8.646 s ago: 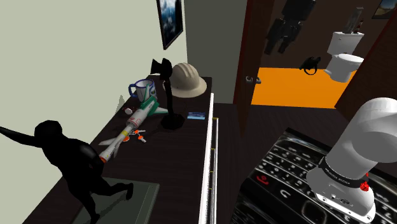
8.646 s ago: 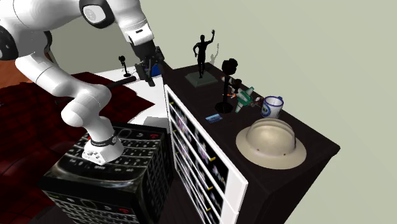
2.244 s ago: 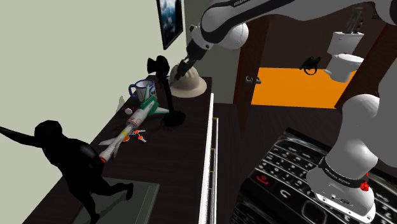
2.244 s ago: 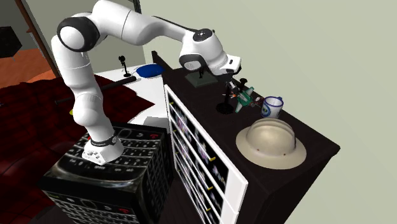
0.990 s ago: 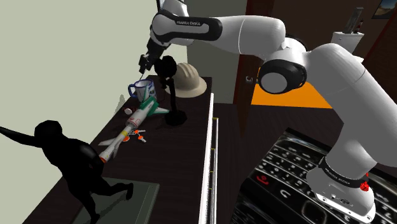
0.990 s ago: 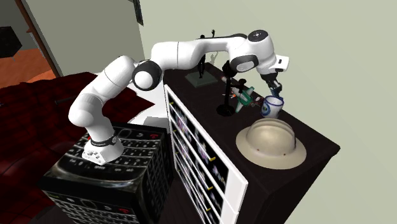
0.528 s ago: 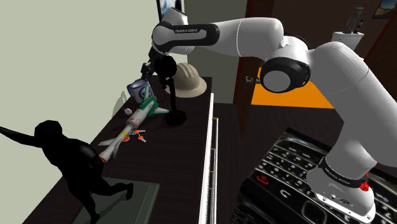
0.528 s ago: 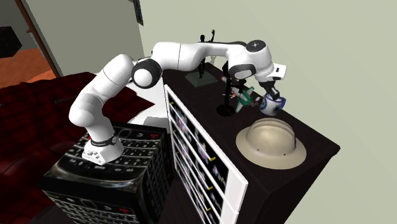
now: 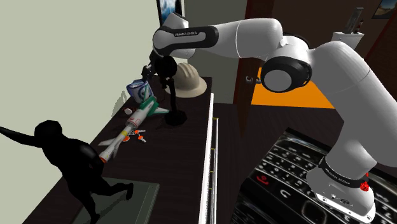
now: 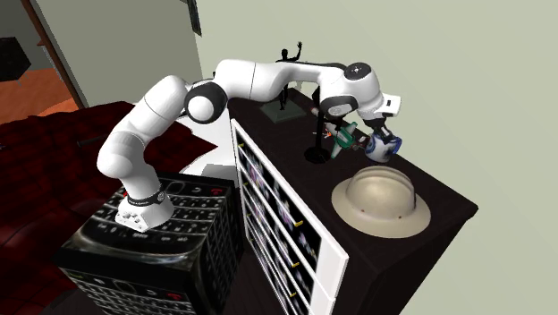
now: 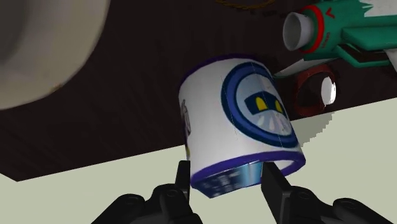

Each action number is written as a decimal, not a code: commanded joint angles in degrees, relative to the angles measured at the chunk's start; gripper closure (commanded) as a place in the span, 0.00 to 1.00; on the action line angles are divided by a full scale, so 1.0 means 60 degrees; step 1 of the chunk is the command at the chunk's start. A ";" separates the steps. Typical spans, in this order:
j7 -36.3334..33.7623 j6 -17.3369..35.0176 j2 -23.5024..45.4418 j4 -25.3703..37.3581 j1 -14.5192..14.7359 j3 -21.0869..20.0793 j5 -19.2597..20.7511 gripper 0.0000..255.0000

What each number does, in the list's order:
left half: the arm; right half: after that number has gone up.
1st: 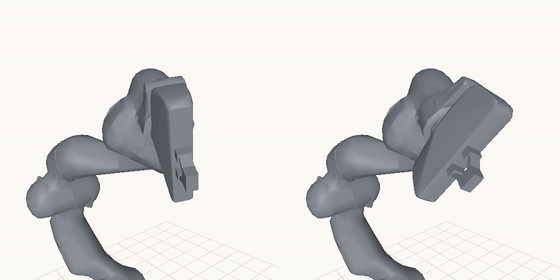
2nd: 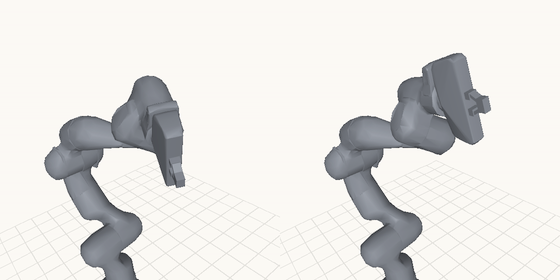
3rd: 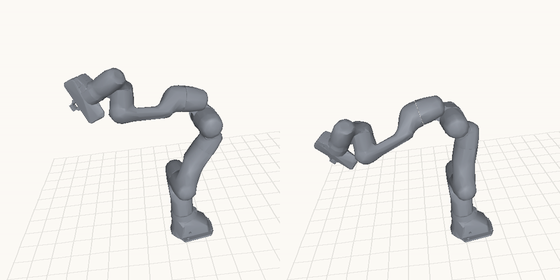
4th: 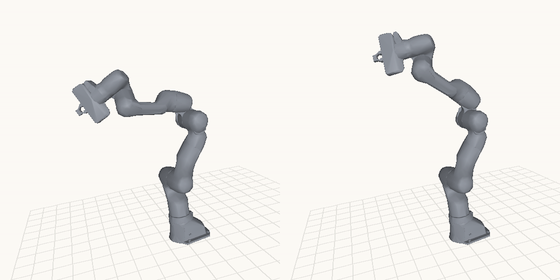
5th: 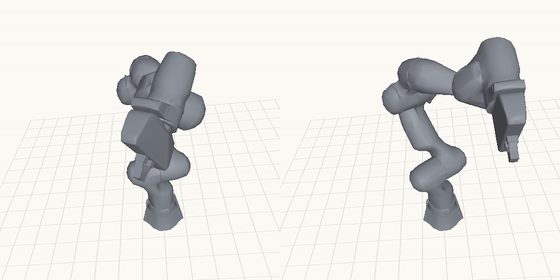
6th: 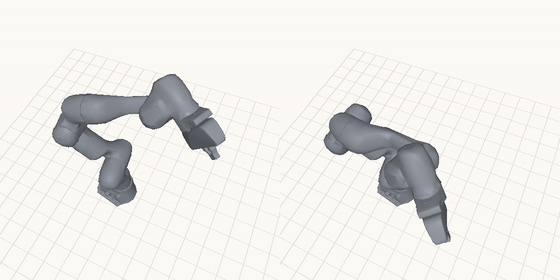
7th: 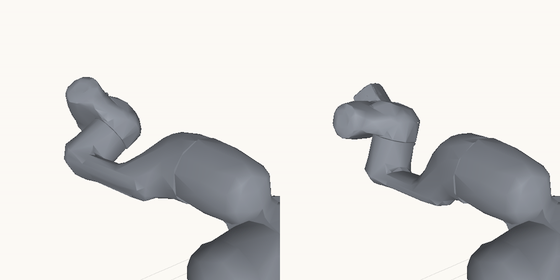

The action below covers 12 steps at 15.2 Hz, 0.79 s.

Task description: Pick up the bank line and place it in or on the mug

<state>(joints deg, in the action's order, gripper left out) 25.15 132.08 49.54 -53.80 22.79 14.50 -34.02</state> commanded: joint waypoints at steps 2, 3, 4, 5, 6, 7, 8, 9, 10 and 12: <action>-0.0013 -0.0005 0.0170 -0.0042 0.0024 0.0006 0.0021 1.00; -0.0012 -0.0006 0.0171 -0.0041 0.0027 0.0012 0.0016 1.00; -0.0010 -0.0007 0.0171 -0.0041 0.0030 0.0017 0.0011 1.00; 0.0026 0.0031 0.0140 -0.0117 0.0028 0.0011 -0.0003 0.00; 0.0020 0.0051 0.0135 -0.0142 0.0046 0.0012 -0.0002 0.00; 0.0000 0.0088 -0.0012 -0.0320 0.0119 0.0031 0.0011 0.00; 0.0048 0.0089 -0.0056 -0.0377 0.0092 0.0026 -0.0005 0.00; 0.0056 0.0146 -0.0090 -0.0463 0.0121 0.0026 -0.0009 0.00; -0.0006 -0.0009 0.0172 -0.0043 0.0037 0.0030 -0.0002 0.00; 0.0163 0.0005 -0.0641 -0.0927 0.0130 0.0114 -0.0008 0.00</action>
<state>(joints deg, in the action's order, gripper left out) 25.90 132.47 47.00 -57.71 23.44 14.97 -34.23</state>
